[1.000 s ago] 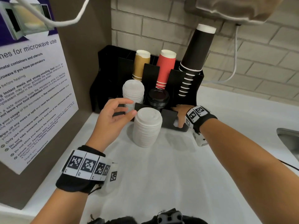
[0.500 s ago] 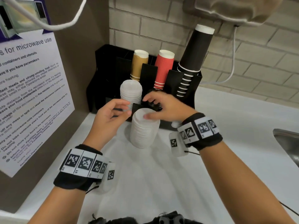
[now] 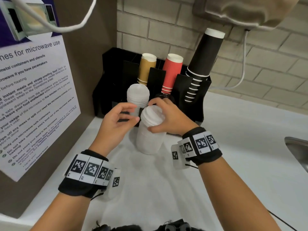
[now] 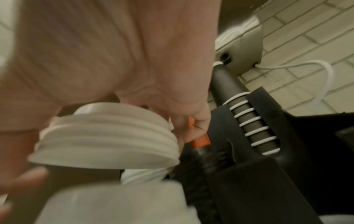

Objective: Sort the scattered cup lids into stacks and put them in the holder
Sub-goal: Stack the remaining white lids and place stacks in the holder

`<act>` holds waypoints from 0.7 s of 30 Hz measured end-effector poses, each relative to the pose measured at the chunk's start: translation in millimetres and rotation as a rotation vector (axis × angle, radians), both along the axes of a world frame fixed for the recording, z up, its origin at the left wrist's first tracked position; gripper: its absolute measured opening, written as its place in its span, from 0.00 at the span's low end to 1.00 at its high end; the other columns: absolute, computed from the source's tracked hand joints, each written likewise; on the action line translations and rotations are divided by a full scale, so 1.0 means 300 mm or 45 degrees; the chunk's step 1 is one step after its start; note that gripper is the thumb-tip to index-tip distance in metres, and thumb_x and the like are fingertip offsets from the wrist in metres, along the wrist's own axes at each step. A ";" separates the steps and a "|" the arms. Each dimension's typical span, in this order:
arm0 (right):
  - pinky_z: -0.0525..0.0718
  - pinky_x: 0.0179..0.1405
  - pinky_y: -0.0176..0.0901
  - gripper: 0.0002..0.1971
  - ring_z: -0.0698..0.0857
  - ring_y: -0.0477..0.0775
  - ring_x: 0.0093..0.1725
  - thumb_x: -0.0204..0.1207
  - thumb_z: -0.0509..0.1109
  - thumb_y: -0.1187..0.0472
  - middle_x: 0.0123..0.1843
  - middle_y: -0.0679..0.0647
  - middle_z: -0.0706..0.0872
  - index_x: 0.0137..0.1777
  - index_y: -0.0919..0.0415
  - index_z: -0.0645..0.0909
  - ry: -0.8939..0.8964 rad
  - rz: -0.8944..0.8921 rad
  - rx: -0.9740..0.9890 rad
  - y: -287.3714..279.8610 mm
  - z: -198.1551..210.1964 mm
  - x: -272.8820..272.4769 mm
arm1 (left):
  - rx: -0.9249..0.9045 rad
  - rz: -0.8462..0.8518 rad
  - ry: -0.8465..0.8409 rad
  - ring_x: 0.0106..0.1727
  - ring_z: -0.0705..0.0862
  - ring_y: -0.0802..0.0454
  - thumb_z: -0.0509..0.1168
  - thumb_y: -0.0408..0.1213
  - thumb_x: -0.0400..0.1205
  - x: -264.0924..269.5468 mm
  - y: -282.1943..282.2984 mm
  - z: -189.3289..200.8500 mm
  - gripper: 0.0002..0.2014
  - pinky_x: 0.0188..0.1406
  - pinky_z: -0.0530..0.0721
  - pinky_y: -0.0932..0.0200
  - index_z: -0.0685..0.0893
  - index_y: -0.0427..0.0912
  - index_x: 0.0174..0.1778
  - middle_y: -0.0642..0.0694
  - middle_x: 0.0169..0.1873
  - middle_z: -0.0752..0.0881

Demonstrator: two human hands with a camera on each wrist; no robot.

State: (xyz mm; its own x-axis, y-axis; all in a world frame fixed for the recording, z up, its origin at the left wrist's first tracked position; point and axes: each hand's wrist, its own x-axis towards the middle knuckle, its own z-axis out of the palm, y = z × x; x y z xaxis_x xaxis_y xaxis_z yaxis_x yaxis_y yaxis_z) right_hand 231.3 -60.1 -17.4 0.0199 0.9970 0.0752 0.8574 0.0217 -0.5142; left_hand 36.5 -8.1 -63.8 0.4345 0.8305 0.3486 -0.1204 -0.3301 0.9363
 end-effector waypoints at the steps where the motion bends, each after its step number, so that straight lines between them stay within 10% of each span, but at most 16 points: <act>1: 0.78 0.65 0.57 0.35 0.75 0.52 0.62 0.62 0.83 0.53 0.64 0.50 0.74 0.68 0.49 0.71 0.087 0.007 0.072 -0.010 0.019 0.000 | -0.016 -0.028 0.026 0.56 0.84 0.61 0.75 0.39 0.74 0.003 -0.006 0.004 0.22 0.54 0.82 0.66 0.80 0.61 0.61 0.54 0.61 0.82; 6: 0.85 0.59 0.42 0.30 0.84 0.48 0.57 0.71 0.79 0.58 0.62 0.49 0.80 0.70 0.45 0.71 0.686 0.076 0.173 -0.083 0.084 -0.060 | -0.106 -0.253 -0.043 0.76 0.74 0.54 0.79 0.50 0.61 0.048 -0.058 0.029 0.48 0.71 0.78 0.52 0.63 0.72 0.75 0.59 0.77 0.69; 21: 0.87 0.58 0.55 0.31 0.88 0.55 0.58 0.66 0.79 0.58 0.59 0.56 0.87 0.70 0.48 0.76 1.020 0.035 0.152 -0.170 0.046 -0.044 | -0.110 -0.329 -0.092 0.70 0.80 0.48 0.83 0.43 0.57 0.067 -0.097 0.043 0.49 0.57 0.88 0.49 0.70 0.67 0.74 0.59 0.72 0.74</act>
State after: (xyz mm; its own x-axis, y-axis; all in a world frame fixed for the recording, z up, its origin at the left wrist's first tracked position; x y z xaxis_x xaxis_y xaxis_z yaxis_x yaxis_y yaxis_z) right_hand 218.2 -111.1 -3.6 0.0889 0.9840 0.1546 0.2280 0.1310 -0.9648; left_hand 56.7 -37.2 -50.8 0.6121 0.7234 0.3193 -0.2579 -0.1991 0.9454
